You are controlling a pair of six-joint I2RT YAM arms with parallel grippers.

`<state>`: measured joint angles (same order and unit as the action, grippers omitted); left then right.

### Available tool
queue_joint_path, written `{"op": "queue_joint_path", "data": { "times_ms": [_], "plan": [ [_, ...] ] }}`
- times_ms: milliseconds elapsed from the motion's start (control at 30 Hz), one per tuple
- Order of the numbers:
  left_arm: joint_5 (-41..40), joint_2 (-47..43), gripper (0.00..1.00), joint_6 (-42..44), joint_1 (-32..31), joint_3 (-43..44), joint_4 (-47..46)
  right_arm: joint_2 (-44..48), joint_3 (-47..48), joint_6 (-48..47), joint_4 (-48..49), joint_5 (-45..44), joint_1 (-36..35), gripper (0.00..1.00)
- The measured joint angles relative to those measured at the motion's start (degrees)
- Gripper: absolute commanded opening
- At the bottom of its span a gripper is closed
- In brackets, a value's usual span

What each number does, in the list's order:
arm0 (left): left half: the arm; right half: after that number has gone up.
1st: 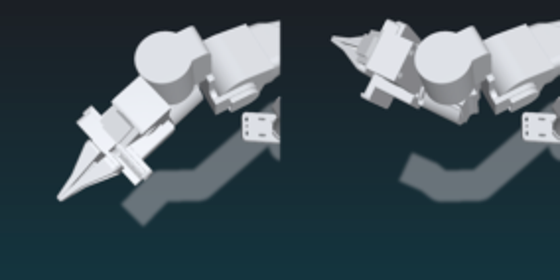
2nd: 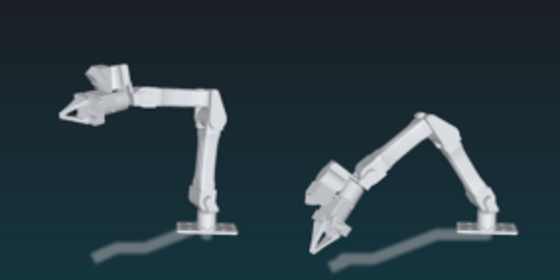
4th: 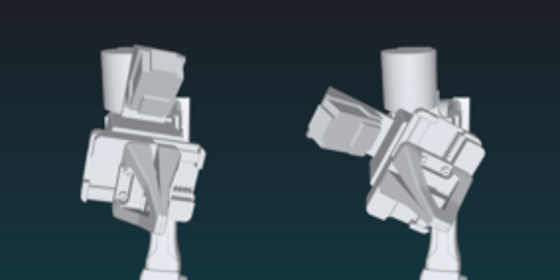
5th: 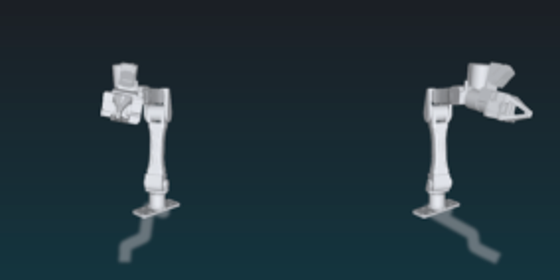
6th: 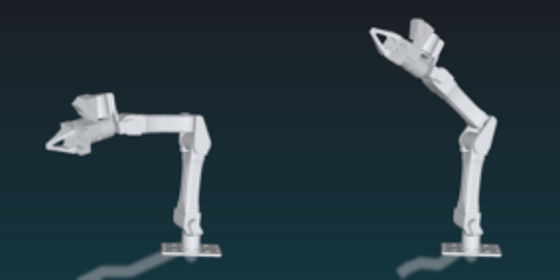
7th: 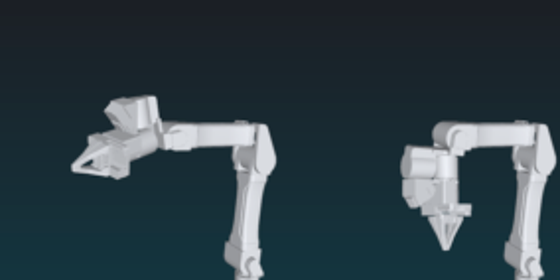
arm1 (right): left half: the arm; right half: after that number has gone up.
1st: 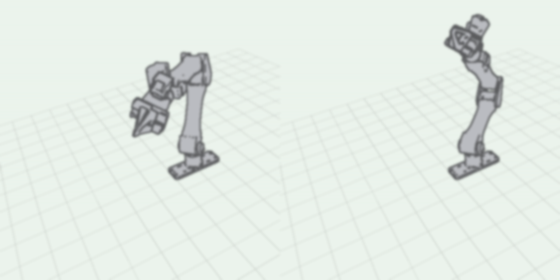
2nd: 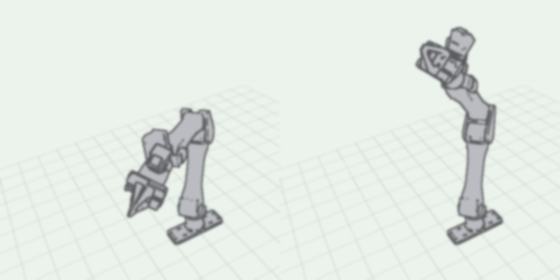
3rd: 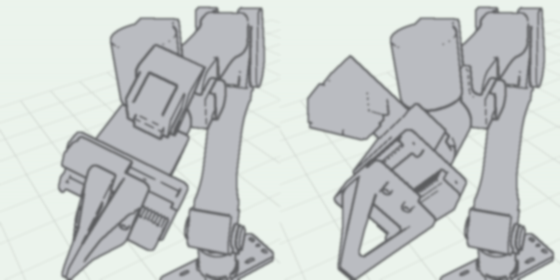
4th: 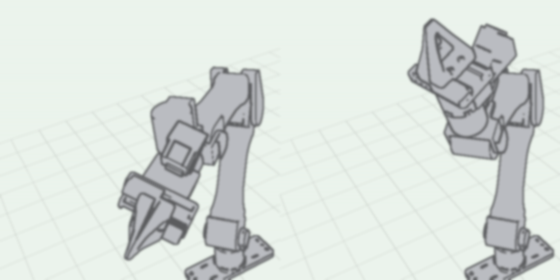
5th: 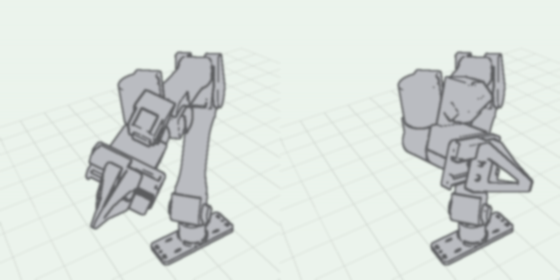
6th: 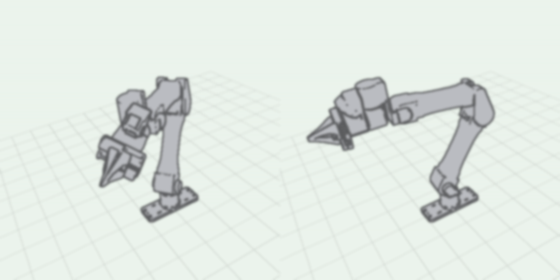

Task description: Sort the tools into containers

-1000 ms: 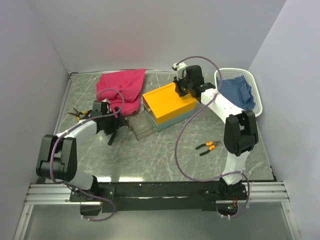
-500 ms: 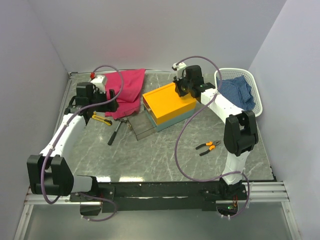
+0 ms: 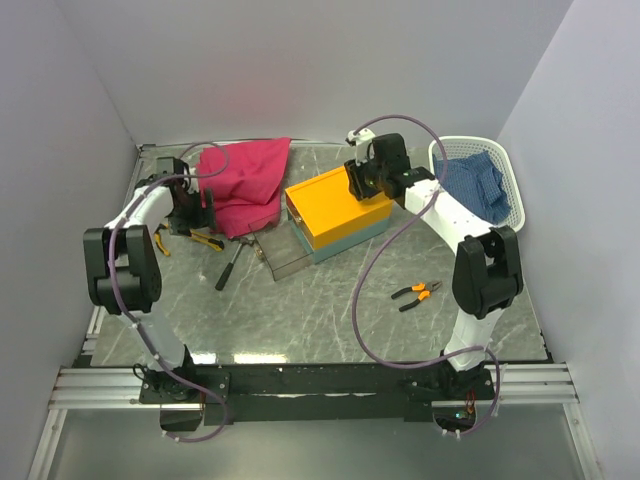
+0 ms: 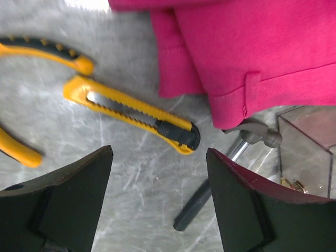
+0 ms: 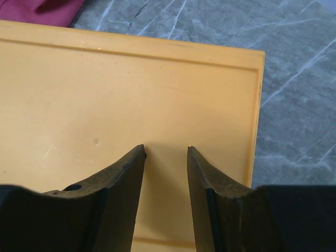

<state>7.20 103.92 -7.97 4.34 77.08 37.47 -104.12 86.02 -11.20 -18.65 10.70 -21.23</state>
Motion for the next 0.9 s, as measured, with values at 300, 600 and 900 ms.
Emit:
{"op": "queue_joint_path", "data": {
  "times_ms": [300,600,900],
  "plan": [
    [-1.6,5.4,0.77,-4.0,-0.3,1.7,2.3,1.1,-1.4,-0.3,0.3,-0.3,0.0,0.47],
    [-3.9,10.5,0.54,-5.5,-1.8,4.9,2.9,1.8,-2.2,-0.7,0.3,-0.5,0.0,0.47],
    [-4.7,1.7,0.02,-5.7,-2.2,-7.6,0.3,2.2,-2.7,-1.3,0.4,-0.9,-0.2,0.47]
  ]
}}
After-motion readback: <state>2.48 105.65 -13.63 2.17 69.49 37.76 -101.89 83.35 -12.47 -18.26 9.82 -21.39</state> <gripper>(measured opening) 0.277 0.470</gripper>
